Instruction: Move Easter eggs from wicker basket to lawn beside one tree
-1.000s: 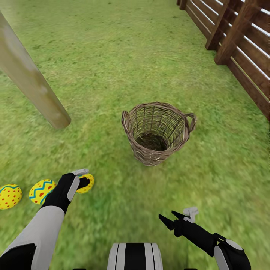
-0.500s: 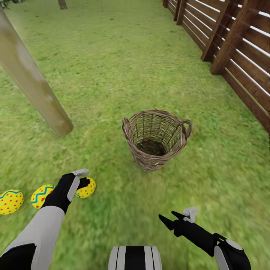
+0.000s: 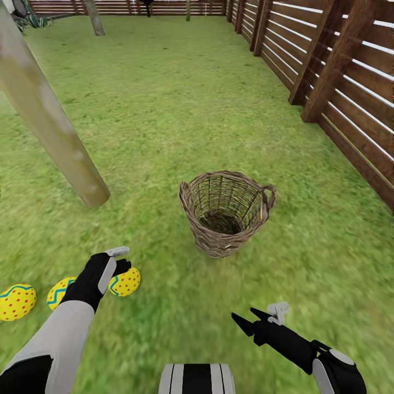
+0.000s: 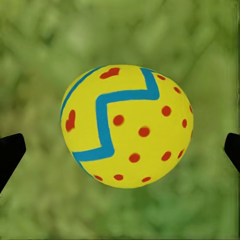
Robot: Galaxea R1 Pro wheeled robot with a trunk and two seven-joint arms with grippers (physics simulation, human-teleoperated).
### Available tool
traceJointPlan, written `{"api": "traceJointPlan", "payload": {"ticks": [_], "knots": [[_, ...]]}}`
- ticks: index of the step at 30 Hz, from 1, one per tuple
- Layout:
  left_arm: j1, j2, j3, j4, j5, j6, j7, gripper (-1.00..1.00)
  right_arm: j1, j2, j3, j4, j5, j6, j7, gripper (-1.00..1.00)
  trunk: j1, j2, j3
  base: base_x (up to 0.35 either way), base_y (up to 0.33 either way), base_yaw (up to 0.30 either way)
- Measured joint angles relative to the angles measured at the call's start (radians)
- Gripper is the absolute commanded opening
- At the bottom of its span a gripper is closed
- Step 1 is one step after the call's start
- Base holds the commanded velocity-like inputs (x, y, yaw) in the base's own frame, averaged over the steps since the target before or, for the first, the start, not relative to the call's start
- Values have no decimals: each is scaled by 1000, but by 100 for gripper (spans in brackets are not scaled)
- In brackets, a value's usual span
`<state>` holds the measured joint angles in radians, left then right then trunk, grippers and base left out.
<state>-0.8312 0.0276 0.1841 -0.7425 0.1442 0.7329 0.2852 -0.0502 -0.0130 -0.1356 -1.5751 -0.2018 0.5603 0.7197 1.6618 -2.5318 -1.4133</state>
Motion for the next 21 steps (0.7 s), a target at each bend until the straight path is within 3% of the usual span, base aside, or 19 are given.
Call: {"api": "traceJointPlan", "payload": {"ticks": [21], "knots": [[-2,-1,8,0,-4,13,6,100,0,1,0,0,1,0,0,100,-9,5,81,0,0,0]]}}
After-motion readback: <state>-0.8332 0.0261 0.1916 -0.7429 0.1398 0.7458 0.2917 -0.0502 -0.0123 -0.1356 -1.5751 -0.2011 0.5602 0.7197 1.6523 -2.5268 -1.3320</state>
